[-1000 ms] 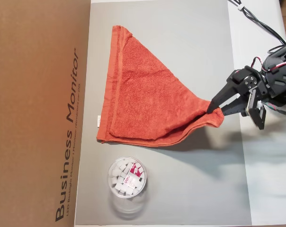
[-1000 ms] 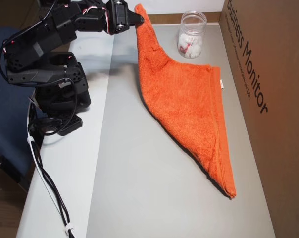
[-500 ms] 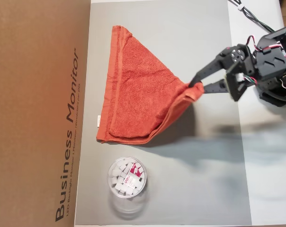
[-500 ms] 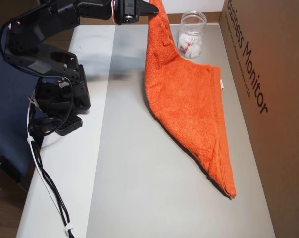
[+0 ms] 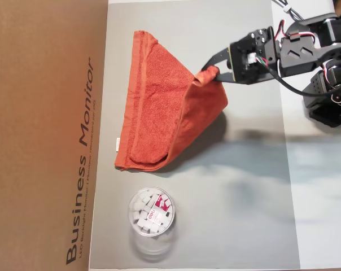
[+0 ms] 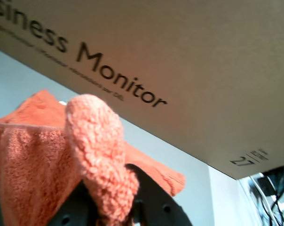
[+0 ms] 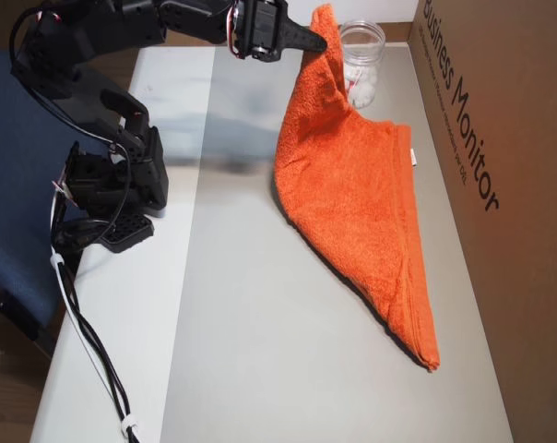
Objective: Fold the blanket.
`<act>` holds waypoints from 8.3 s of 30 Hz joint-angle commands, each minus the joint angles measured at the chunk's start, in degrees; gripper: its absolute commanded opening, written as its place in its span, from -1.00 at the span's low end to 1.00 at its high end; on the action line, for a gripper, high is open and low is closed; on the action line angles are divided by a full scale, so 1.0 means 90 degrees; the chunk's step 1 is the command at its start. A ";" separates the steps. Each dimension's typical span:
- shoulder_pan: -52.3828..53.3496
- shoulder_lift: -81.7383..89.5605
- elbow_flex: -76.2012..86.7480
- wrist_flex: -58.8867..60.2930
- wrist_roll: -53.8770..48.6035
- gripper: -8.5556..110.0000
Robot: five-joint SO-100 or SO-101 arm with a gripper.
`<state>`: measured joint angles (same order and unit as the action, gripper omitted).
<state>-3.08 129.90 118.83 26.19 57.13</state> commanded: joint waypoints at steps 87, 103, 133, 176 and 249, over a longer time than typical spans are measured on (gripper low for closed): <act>0.3633 -1.0459 -0.9932 -0.1533 0.1445 -0.86; 0.3643 -1.1611 -1.0762 -0.1553 0.1436 -0.85; 0.3896 -0.9463 -0.9375 -0.0146 0.2090 -0.66; 0.3398 -0.7295 -0.6387 0.2656 0.5430 -0.65; 0.3652 -1.0215 -1.0283 0.0977 0.5322 -0.86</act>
<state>28.92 38.06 30.23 37.62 105.56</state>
